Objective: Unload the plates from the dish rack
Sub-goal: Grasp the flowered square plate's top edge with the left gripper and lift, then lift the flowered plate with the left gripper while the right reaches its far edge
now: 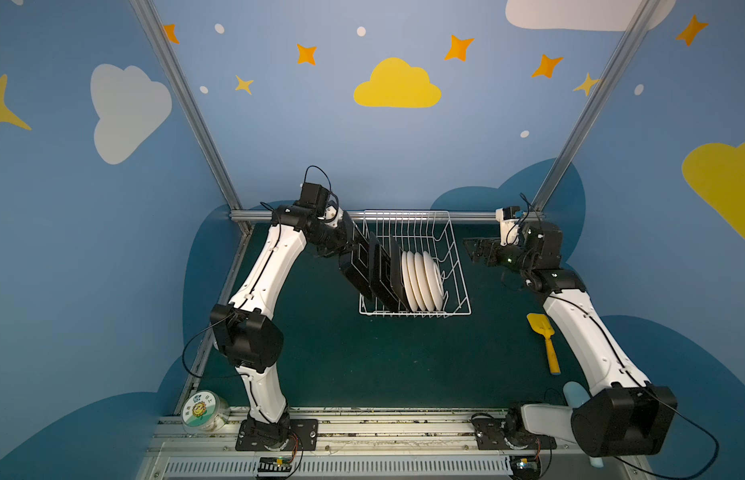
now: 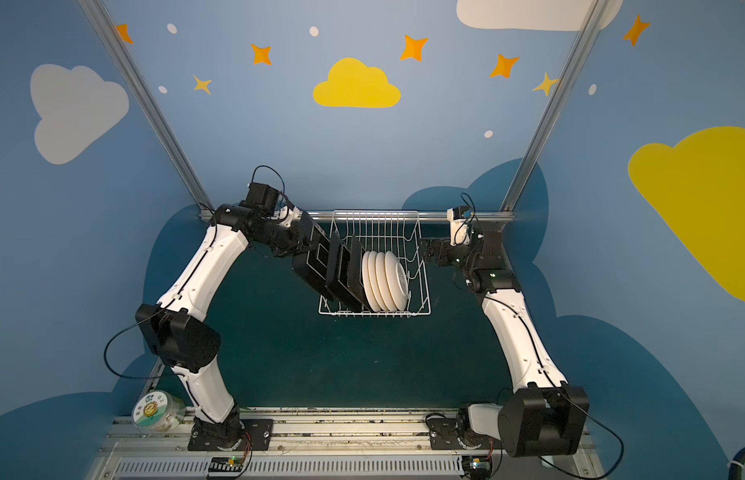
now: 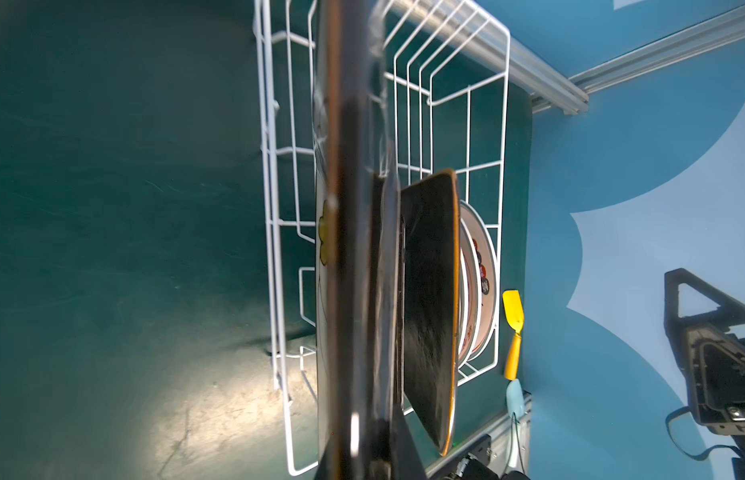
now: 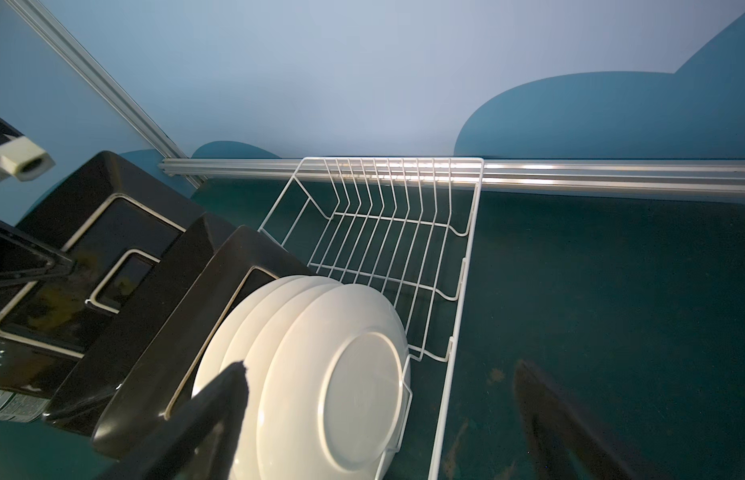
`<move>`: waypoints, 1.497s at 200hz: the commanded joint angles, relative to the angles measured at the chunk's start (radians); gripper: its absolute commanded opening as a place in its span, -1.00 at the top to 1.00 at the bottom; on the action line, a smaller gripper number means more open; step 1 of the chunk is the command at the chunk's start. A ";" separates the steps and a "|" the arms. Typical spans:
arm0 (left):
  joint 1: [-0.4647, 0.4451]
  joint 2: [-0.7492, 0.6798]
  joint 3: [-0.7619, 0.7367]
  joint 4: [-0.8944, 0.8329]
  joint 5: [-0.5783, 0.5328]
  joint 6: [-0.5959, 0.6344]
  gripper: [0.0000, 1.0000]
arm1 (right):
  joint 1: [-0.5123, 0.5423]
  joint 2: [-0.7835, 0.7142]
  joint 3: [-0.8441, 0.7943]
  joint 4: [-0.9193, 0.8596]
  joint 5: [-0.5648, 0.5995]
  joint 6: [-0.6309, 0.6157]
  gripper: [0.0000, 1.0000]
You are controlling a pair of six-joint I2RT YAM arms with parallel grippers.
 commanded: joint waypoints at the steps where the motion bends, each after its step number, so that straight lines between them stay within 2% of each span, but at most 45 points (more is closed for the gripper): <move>1: 0.012 -0.045 0.118 -0.014 -0.004 0.065 0.93 | 0.007 -0.003 0.002 0.023 0.004 0.010 -0.97; 52: 0.014 -0.014 0.307 -0.093 -0.093 0.149 0.93 | 0.015 0.010 0.024 0.027 -0.001 0.030 -0.97; 67: 0.001 -0.026 0.336 -0.073 -0.142 0.210 0.93 | 0.016 0.014 0.038 0.022 -0.003 0.060 -0.97; 84: -0.026 -0.060 0.322 -0.004 -0.256 0.298 0.93 | 0.017 0.020 0.057 0.032 -0.012 0.119 -0.98; 118: -0.088 -0.184 0.128 0.285 -0.378 0.498 0.93 | 0.016 0.048 0.108 0.049 -0.047 0.276 -0.97; 170: -0.128 -0.408 -0.331 0.880 -0.425 0.787 0.93 | 0.016 0.146 0.261 0.030 -0.178 0.530 -0.97; 194: -0.130 -0.433 -0.401 0.965 -0.415 0.915 0.93 | 0.021 0.200 0.337 0.023 -0.240 0.637 -0.97; 224: -0.147 -0.459 -0.471 1.032 -0.375 1.026 0.93 | 0.038 0.262 0.423 0.027 -0.314 0.702 -0.95; 282: -0.173 -0.506 -0.623 1.187 -0.264 1.237 0.93 | 0.086 0.356 0.567 -0.032 -0.365 0.748 -0.86; 299: -0.184 -0.511 -0.662 1.240 -0.260 1.292 0.93 | 0.101 0.392 0.612 -0.066 -0.391 0.748 -0.83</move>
